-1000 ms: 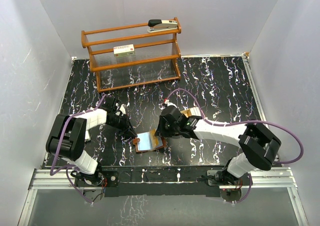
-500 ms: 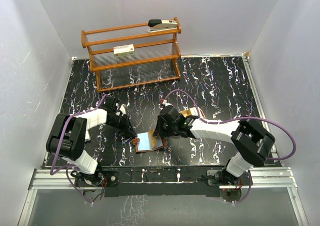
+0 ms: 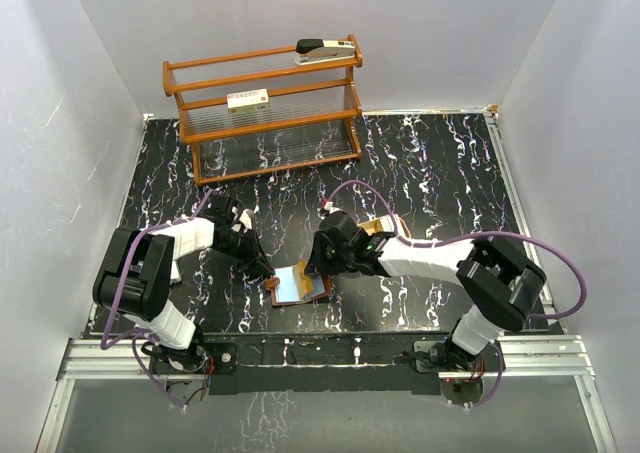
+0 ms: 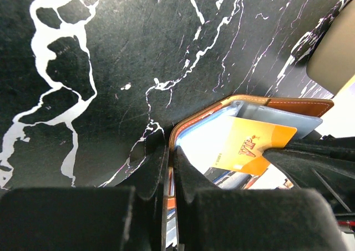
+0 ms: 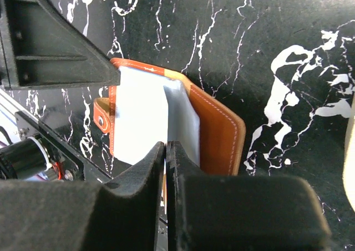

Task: Put the credit cards into the card holder
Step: Insert the credit card into the card holder.

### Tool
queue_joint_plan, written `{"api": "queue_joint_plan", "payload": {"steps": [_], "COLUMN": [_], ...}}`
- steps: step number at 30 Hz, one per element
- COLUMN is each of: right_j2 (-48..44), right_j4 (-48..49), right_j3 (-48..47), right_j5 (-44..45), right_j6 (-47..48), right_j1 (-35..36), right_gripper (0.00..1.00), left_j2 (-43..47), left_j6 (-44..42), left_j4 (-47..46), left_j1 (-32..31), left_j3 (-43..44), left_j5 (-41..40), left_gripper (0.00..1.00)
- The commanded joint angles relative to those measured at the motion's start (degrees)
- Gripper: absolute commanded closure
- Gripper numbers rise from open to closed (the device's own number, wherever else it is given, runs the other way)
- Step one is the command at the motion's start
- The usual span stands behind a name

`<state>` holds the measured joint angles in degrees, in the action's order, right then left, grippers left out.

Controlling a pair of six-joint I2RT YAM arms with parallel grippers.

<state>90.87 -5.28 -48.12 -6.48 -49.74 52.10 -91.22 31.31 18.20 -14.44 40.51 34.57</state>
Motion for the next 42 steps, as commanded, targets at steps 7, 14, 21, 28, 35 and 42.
{"api": "queue_joint_plan", "payload": {"steps": [7, 14, 21, 28, 35, 42], "right_j2": [1.4, 2.0, 3.0, 3.5, 4.2, 2.2], "right_j4": [2.8, 3.0, 4.2, 4.4, 5.5, -5.8], "right_j3": [0.9, 1.2, 1.4, 1.1, 2.1, -2.5], "right_j5": [1.2, 1.2, 1.1, 2.4, 1.9, 8.6], "right_j6": [0.1, -0.8, -2.1, -2.2, -3.3, -0.6], "right_j1": [-0.2, -0.2, -0.2, -0.1, 1.0, 1.5], "right_gripper": [0.88, 0.87, 0.92, 0.96, 0.94, 0.71], "left_j2": [-0.2, -0.3, 0.9, 2.1, 2.5, 2.4], "left_j6": [-0.5, -0.4, 1.4, 3.9, 4.4, 4.6], "left_j4": [1.9, 1.8, 0.4, -1.7, -2.4, -3.1], "left_j1": [-0.4, -0.5, -0.7, -0.8, -0.8, -0.8], "left_j3": [0.5, 0.4, -1.1, -3.0, -3.6, -3.9], "left_j5": [0.3, 0.6, 1.2, 0.8, 0.3, 0.7], "left_gripper": [1.00, 1.00, 1.00, 1.00, 1.00, 1.00]}}
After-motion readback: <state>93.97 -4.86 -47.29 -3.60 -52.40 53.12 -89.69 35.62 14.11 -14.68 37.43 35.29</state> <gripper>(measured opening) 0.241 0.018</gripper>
